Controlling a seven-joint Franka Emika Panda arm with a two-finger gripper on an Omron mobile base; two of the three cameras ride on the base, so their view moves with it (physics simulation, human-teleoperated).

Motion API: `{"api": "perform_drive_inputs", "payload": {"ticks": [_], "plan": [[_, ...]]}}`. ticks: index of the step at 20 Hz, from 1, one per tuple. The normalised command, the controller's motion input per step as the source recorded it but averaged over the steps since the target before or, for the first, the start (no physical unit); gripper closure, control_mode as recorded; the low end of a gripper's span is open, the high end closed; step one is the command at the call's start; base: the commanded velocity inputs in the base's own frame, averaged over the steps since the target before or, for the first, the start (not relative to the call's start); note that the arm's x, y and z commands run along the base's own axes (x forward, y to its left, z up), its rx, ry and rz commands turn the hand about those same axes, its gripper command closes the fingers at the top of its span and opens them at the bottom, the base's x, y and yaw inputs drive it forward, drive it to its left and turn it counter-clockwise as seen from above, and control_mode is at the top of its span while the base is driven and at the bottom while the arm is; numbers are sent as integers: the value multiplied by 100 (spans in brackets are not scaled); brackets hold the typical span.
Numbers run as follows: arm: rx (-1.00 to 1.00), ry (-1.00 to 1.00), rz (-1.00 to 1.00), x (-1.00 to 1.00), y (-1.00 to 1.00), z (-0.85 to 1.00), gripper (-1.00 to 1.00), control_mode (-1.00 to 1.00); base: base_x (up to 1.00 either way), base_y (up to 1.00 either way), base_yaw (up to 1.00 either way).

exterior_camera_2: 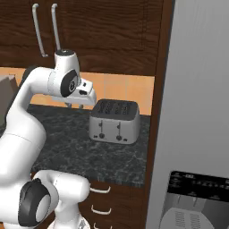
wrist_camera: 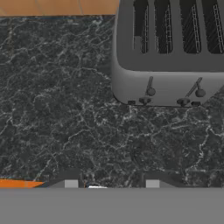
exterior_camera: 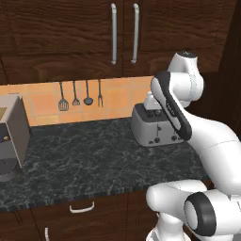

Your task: Take a straw from the drawer in front and place it inside the glass cup on the dining counter.

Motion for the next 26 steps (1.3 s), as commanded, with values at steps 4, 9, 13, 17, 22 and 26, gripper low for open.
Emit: {"api": "perform_drive_inputs", "payload": {"ticks": [4,9,13,17,22,26], "plan": [[0,0,0,-1,0,0,-100,100,-22,0,0],[0,0,0,0,0,0,-100,100,-88,0,17],[0,0,0,0,0,0,-100,100,-19,-5,39],[0,0,0,0,0,0,-100,100,0,-31,51],[0,0,0,0,0,0,-100,100,0,-59,54],[0,0,0,0,0,0,-100,100,-18,-62,51]]}}
